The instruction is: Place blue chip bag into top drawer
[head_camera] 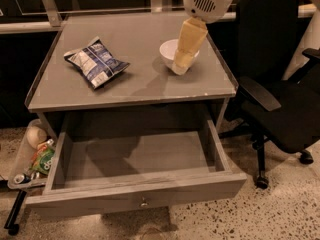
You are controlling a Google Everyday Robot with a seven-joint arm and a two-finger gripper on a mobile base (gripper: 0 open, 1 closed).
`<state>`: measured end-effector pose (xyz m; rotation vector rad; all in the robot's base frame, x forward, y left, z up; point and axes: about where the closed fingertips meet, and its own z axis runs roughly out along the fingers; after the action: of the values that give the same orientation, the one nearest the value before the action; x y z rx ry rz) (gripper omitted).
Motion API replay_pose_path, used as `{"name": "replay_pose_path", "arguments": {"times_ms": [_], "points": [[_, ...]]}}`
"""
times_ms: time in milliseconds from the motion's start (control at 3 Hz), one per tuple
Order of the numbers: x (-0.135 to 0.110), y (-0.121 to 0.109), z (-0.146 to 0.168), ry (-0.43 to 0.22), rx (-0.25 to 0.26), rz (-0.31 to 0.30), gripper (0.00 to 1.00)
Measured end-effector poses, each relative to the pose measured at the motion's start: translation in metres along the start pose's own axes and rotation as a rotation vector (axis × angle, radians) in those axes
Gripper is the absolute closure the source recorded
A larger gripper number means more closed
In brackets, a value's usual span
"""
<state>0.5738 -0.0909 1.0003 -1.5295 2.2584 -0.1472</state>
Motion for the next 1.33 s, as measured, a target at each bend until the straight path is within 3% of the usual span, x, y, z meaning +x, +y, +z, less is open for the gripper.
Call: {"name": "replay_pose_path", "arguments": {"times_ms": [333,667,1000,1333], "points": [[-0.047,0.002,0.017,-0.055,-0.058,-0.004,0.0],[-0.093,0.006,0.024,-0.097,-0.11,-0.052,0.0],[-0.098,0.004,0.022,-0.112,-0.103,-0.054,0.0],[-0.132,0.024,0.041,-0.16,-0.156,-0.086,0.0]]}}
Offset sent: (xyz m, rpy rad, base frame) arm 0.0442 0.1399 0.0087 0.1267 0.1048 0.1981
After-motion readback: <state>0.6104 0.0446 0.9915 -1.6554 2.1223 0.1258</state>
